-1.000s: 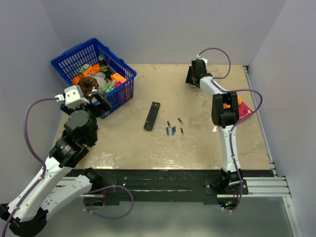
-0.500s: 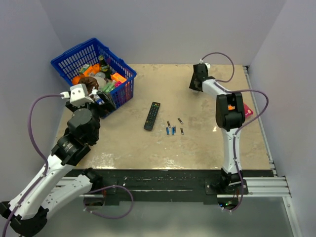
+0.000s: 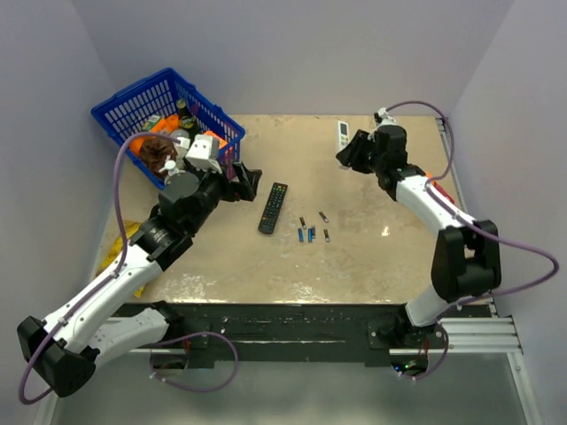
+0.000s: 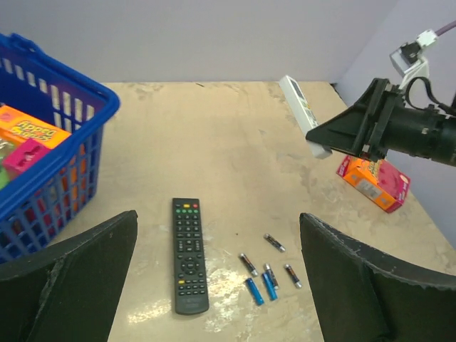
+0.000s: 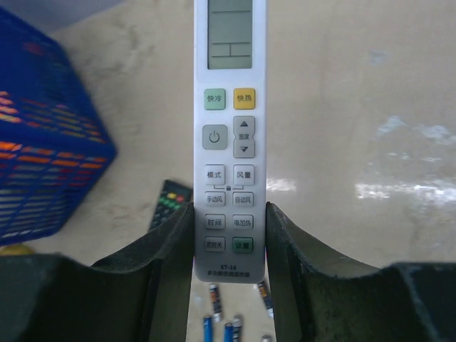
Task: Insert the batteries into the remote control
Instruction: Pick up the remote control from the center of the board.
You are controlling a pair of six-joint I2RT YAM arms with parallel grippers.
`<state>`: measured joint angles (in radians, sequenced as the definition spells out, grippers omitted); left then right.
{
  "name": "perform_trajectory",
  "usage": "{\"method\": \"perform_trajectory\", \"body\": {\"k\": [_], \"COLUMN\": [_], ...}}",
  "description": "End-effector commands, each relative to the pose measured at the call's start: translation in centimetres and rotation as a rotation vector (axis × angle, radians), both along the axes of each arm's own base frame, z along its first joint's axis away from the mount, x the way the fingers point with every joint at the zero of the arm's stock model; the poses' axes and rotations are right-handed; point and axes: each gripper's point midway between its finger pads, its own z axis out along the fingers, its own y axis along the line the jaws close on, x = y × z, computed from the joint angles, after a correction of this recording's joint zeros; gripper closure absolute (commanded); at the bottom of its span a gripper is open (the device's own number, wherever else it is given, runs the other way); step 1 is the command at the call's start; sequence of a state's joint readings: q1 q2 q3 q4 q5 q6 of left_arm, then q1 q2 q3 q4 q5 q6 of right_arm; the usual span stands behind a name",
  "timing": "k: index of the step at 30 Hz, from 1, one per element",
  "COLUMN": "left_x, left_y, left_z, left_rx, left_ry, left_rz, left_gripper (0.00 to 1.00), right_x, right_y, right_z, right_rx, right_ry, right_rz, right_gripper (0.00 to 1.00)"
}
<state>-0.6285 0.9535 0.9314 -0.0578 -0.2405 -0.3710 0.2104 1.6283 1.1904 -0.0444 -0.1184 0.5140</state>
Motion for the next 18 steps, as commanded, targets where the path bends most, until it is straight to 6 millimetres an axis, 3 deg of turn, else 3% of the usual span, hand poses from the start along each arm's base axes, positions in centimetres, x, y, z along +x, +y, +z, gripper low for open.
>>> {"method": "perform_trajectory", "body": {"k": [1, 3, 4, 5, 9, 14, 18], "left_x": [-0.1, 0.2, 0.2, 0.4, 0.6, 0.8, -1.0], "left_y": [-2.5, -3.0, -3.1, -3.3, -4.2, -4.8, -6.3], "left_z": [4.7, 5.4, 5.6, 5.5, 6.8, 7.4, 8.5], "left_rx": [-0.14, -0.191, -0.208, -0.222, -0.368, -0.576, -0.646], "left_ry": [-0.129, -0.141, -0.145, -0.145, -0.166, -0.159, -0.213], "left_rz": [-0.116, -0.12, -0.124, -0.127, -0.202, -0.353, -0.524], "left_gripper": [0.0, 0.0, 0.0, 0.0, 0.0, 0.0, 0.0], "right_x": [-4.2, -6.2, -7.7, -8.7, -12.4, -16.0, -18.2], "right_y": [5.1, 6.2, 6.9, 7.0, 9.0, 11.3, 13.2], "right_z": [7.1, 11.0, 11.1, 13.6, 16.8, 19.1, 19.6], "right_rx": [0.25, 0.314, 0.365, 0.396, 0.511, 0.619, 0.663], "right_ry": [-0.189, -0.305, -0.295, -0.375, -0.443, -0.482, -0.486], "right_rz": [0.25, 0.326, 0.371, 0.401, 0.535, 0.686, 0.794], "right_gripper": [0.87, 0.88, 0.89, 0.89, 0.9, 0.9, 0.9]}}
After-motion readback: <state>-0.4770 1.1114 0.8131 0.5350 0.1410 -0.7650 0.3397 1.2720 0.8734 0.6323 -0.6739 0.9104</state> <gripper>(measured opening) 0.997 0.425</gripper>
